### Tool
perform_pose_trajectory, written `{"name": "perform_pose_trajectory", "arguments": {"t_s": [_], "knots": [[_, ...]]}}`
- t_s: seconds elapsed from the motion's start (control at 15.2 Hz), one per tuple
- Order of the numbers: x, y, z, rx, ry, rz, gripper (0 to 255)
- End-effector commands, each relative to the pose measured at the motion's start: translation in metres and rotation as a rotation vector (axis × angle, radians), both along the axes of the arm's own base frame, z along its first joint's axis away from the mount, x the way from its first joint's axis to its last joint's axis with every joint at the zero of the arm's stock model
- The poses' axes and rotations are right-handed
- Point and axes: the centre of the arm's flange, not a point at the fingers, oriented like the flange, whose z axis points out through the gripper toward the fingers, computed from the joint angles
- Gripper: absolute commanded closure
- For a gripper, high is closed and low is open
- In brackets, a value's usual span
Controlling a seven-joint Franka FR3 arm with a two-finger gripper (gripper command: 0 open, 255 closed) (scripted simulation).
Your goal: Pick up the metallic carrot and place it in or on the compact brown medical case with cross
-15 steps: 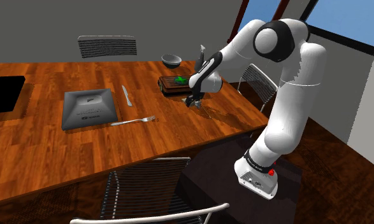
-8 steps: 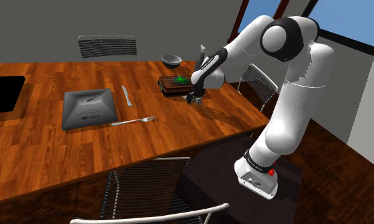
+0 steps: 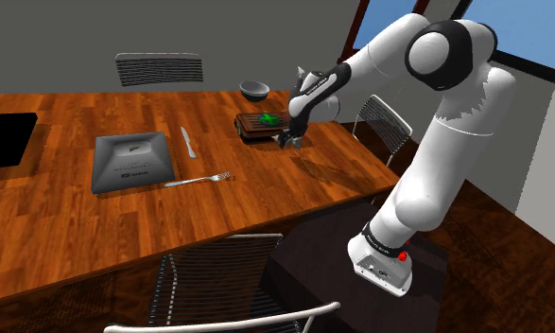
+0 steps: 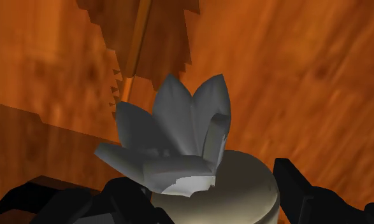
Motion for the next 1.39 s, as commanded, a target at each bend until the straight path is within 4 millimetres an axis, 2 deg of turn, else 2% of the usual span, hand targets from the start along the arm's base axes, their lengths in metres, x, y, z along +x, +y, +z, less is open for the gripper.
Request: {"name": "perform_pose_trajectory", "arguments": {"t_s": [0.0,0.99,1.32], "knots": [[0.001,-0.001,0.011,0.000,0.000,0.000,255],[0.001,-0.001,0.090,0.000,0.000,0.000,255],[0.060,-0.030,0.088,0.000,0.000,0.000,255]]}}
